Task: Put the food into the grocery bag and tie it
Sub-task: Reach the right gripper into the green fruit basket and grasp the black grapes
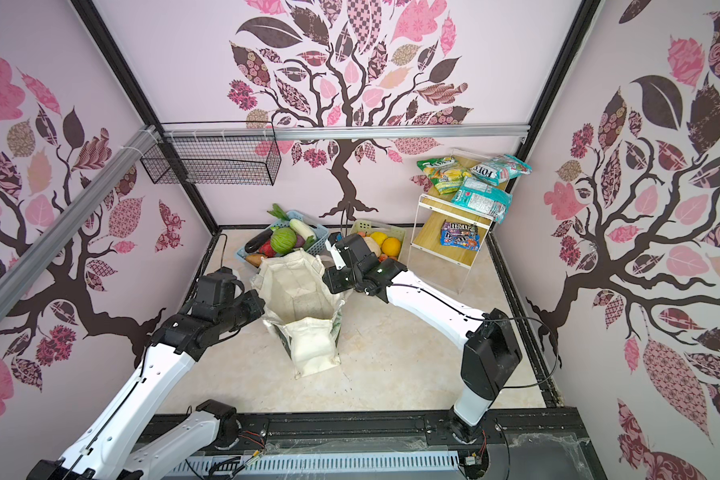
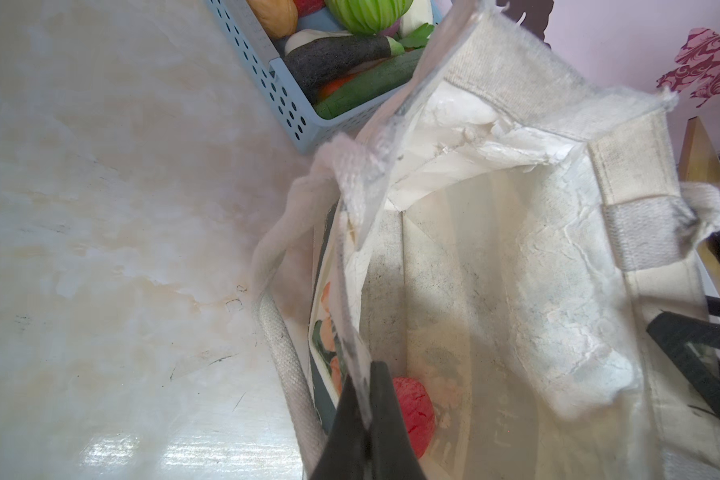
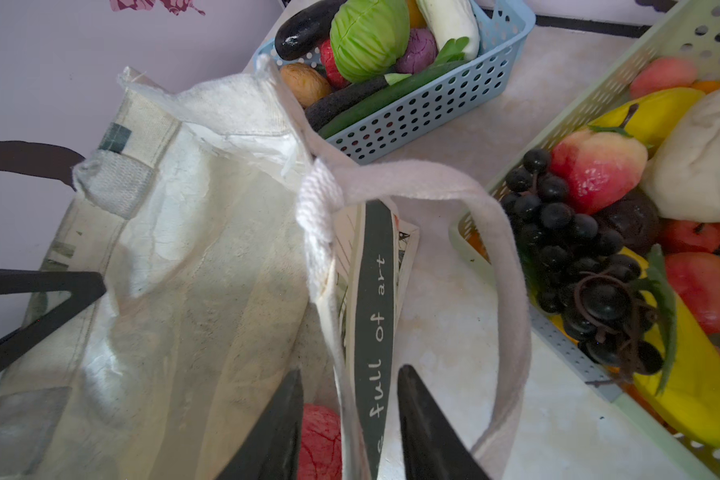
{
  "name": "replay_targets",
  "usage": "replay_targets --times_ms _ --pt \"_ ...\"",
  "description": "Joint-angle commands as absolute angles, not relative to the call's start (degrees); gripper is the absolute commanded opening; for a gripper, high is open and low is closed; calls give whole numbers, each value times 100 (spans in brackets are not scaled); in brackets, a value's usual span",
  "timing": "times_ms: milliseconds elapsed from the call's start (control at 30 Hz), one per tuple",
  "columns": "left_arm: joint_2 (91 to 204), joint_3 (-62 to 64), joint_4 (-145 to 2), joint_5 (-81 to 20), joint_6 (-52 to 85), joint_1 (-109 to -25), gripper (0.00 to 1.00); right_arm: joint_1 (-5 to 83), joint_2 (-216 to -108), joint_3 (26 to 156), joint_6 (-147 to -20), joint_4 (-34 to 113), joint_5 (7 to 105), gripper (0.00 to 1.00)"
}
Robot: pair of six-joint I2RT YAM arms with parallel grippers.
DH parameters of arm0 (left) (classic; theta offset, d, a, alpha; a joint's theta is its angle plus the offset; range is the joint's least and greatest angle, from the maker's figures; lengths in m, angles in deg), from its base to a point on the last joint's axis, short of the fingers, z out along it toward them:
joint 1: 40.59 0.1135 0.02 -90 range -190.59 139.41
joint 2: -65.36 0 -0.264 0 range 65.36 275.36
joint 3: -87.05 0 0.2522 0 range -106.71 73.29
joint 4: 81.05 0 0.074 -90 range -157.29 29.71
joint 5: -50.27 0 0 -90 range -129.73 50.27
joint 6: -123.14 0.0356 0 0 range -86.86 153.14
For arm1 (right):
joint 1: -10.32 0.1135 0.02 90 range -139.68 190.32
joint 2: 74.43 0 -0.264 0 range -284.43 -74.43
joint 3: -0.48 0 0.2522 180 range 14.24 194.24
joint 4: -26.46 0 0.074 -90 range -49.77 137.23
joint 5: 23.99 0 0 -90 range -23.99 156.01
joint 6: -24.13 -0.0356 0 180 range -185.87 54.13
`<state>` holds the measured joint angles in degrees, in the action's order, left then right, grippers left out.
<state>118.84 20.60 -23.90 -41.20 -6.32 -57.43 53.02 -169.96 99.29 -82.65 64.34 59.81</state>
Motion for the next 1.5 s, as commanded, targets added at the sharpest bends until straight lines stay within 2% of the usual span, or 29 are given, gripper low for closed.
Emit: replay_targets --times_ms 0,100,300,500,1033,1133,1467 --pt "11805 2179 -2352 -4247 -606 -5698 1 5041 -16510 10081 -8235 6856 6069 52" --pt "11858 2136 -2388 -4197 -597 -5694 1 4636 -16078 9831 -8309 6792 6065 56" --pt "12001 2004 -2517 -3936 -606 -5693 1 3786 -16096 9256 -8529 6509 6143 56" --pt "12082 1949 -2593 -3842 -567 -5694 1 3741 -16540 8990 -8592 6258 6228 52" --pt "11985 2099 -2727 -3776 -641 -5693 2 3755 -17717 9197 -8600 5809 5808 57" --pt "11960 2119 -2720 -3752 -641 -5693 2 3754 -17860 9220 -8649 5734 5778 53" --pt "11938 2108 -2715 -3726 -632 -5696 2 3755 -18135 9433 -8934 5663 5586 29"
